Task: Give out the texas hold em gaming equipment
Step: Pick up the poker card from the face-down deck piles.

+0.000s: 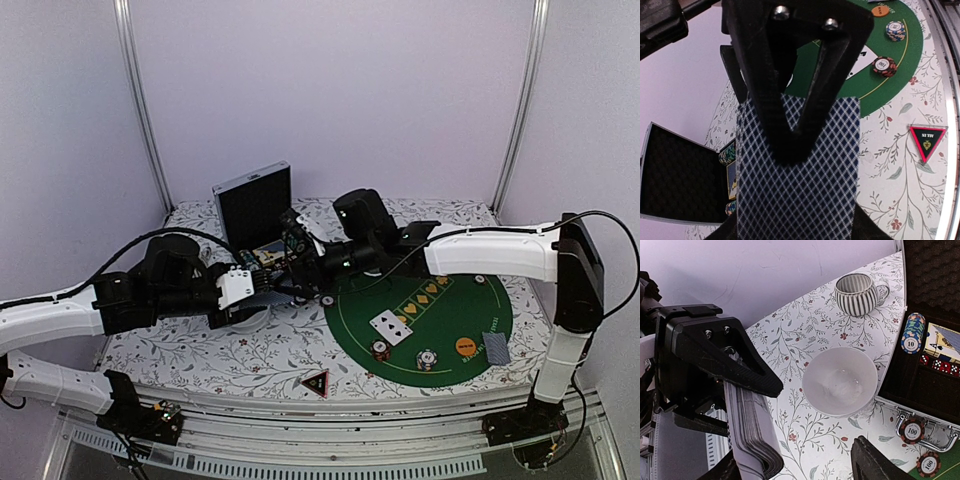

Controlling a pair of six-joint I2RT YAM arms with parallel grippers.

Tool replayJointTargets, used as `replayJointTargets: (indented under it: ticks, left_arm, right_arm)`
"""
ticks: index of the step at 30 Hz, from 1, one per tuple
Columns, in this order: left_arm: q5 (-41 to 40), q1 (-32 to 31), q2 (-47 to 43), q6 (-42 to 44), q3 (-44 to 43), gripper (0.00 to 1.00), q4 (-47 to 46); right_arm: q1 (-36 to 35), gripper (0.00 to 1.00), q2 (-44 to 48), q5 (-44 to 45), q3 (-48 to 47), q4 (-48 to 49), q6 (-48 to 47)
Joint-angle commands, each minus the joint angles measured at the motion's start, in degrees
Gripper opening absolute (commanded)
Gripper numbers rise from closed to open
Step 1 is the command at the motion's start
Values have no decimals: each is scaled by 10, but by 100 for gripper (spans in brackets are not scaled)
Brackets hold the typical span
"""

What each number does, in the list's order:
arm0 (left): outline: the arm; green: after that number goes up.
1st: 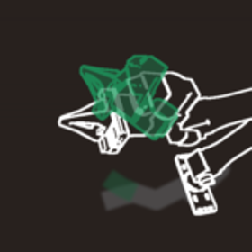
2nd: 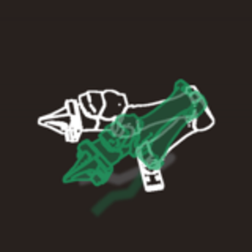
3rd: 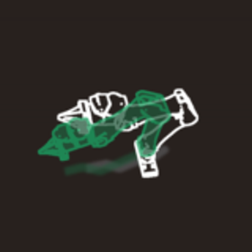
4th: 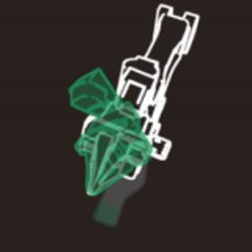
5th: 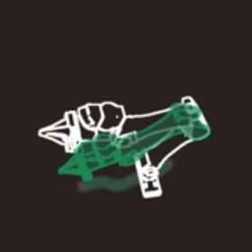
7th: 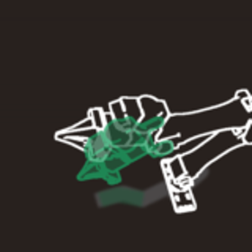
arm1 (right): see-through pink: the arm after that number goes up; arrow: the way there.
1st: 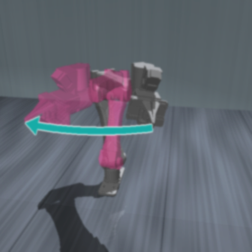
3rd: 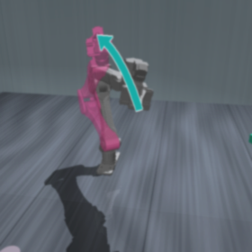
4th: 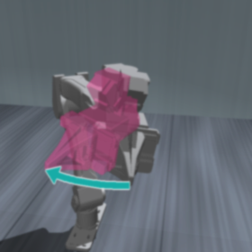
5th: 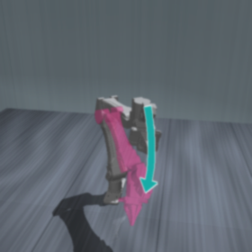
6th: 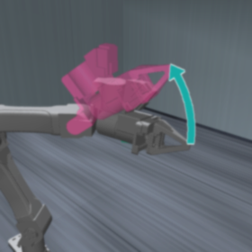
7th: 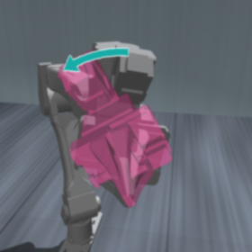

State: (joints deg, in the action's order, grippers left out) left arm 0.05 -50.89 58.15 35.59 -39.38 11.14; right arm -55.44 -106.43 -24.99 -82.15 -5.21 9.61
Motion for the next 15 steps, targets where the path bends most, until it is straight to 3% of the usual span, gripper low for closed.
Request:
replayJointTargets:
  ticks: [1, 15]
  left_arm:
    - [-3, -1, -5, 4, 3, 53, -16]
    - [-3, -1, -6, 4, 3, 53, -16]
  right_arm:
    - [2, 64, 22, -8, -17, -29, -12]
    - [2, 41, 49, -21, -24, -81, -22]
